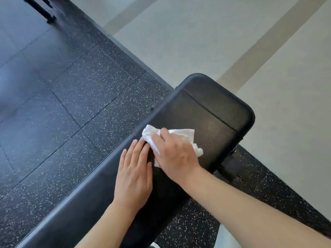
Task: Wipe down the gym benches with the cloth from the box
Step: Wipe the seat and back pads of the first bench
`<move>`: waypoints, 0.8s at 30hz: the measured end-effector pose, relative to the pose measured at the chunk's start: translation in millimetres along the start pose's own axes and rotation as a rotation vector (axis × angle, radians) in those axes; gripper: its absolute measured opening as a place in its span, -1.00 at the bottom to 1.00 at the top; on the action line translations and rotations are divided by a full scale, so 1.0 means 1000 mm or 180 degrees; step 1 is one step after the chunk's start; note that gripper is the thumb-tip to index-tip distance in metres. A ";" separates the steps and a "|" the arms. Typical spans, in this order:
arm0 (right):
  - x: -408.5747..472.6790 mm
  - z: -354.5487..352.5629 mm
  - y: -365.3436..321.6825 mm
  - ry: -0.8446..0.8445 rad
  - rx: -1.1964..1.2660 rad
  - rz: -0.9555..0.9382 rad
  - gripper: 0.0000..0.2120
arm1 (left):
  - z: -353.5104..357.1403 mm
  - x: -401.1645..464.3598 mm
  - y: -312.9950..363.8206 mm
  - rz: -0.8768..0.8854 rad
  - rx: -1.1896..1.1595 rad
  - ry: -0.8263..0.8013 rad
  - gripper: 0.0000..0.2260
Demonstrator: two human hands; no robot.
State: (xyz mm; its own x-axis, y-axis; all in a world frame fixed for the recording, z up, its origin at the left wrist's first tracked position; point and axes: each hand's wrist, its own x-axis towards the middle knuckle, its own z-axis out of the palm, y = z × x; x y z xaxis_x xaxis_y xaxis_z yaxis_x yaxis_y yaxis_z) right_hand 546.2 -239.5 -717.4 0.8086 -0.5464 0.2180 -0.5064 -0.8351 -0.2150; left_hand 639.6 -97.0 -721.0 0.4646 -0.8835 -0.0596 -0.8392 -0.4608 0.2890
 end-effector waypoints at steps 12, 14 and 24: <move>0.015 -0.016 0.036 0.0238 -0.0418 0.0499 -0.89 | -0.004 -0.080 -0.021 -0.0198 -0.0169 -0.0139 -0.45; 0.015 -0.012 0.014 0.0120 -0.0353 0.0954 -0.83 | -0.008 -0.081 -0.026 -0.0157 -0.0345 -0.0217 -0.46; -0.131 -0.014 -0.126 -0.0794 0.0120 -0.0392 -0.84 | -0.076 -0.124 -0.065 -0.0503 -0.0384 -0.0551 -0.50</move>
State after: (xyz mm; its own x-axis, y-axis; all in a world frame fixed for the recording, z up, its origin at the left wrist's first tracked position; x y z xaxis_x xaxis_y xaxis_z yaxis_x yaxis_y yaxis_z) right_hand 500.0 -64.0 -705.5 0.9145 -0.4046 0.0045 -0.3921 -0.8887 -0.2376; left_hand 657.9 48.9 -659.4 0.5231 -0.8074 -0.2728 -0.7153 -0.5900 0.3744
